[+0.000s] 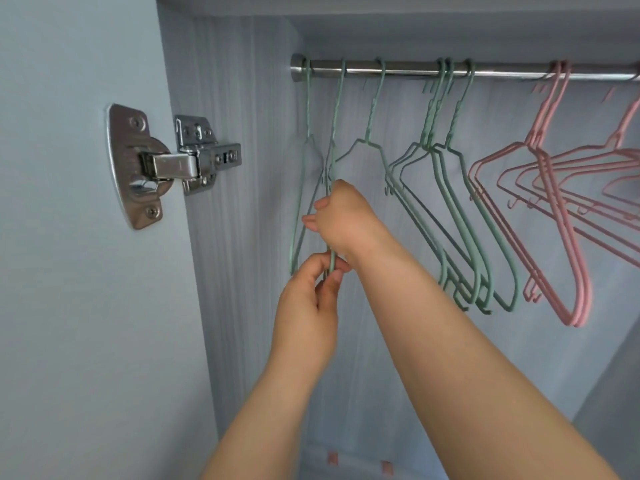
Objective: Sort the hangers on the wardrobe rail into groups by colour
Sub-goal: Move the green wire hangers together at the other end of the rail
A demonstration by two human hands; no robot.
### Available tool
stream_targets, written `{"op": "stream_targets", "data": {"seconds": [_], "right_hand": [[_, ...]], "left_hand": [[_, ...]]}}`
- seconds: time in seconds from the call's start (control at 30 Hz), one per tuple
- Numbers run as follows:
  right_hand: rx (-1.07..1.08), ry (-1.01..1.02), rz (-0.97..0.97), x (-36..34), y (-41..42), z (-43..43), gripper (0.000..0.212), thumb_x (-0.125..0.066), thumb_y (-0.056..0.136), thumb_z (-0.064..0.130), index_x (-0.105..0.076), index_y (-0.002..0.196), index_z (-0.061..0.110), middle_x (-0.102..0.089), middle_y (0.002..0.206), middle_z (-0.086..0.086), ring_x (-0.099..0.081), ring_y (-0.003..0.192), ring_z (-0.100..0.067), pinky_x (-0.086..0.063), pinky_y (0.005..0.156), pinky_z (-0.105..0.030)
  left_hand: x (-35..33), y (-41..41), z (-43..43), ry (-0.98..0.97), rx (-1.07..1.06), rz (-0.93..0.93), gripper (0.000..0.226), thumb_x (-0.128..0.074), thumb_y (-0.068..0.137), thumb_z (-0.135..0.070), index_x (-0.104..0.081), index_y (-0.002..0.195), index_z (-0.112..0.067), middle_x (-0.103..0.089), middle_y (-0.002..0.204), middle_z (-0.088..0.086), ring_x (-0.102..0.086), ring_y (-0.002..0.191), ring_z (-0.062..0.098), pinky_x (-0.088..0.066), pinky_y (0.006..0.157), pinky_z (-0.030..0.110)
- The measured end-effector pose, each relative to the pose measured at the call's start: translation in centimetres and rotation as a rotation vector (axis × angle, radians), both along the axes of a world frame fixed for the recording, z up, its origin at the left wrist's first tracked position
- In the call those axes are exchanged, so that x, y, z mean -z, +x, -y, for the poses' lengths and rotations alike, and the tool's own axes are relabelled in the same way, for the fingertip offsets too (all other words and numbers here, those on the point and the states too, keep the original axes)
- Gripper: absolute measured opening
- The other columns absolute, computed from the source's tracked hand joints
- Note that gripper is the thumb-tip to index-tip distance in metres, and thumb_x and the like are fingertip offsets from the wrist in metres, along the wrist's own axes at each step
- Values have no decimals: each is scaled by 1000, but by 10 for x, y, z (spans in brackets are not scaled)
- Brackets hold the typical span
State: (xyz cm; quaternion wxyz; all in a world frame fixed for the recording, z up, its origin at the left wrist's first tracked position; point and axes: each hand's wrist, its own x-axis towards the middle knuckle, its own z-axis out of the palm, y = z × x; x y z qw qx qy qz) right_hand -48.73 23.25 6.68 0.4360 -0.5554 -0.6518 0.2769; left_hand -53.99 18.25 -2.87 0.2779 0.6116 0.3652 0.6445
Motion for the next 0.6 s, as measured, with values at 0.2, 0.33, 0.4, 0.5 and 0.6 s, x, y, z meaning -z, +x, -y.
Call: {"op": "stream_targets", "data": {"seconds": [0.2, 0.33, 0.4, 0.5, 0.6], "right_hand": [[0, -10, 82, -2, -14, -23, 22, -42, 90, 1, -41, 111, -3, -52, 131, -20, -52, 120, -30, -43, 71, -25], [13, -30, 200, -6, -15, -21, 42, -43, 92, 2, -29, 130, -10, -51, 132, -13, -52, 119, -23, -46, 87, -28], [24, -40, 282, -10, -16, -11, 51, -43, 93, 7, -20, 135, -11, -47, 128, -12, -49, 117, -19, -43, 67, -22], [82, 145, 478, -14, -3, 20, 62, -42, 94, 12, -6, 142, -3, -21, 149, -17, -33, 132, -27, -36, 93, -26], [162, 446, 452, -24, 34, 53, 51, -44, 93, 15, -26, 140, 9, -24, 149, -10, -31, 133, -25, -26, 103, -25]], "left_hand": [[-3, -10, -4, 17, 0, 0, 23, -44, 93, -12, -60, 83, -25, -67, 82, -12, -61, 86, 1, -45, 84, 16], [-4, -12, -6, -1, 0, 2, 25, -44, 93, -13, -59, 80, -28, -67, 80, -16, -60, 82, -1, -45, 82, 16], [-4, -11, -3, -28, -16, -13, 25, -45, 93, -14, -60, 80, -30, -67, 81, -16, -60, 82, 0, -44, 81, 15], [-2, -10, 1, -96, -75, -80, 20, -50, 90, -19, -60, 107, -23, -68, 107, -2, -61, 100, 13, -46, 91, 29], [-3, -12, 11, -35, -294, -178, 48, -58, 85, -27, -44, 130, -22, -47, 129, -12, -42, 119, -2, -33, 100, 12]]}}
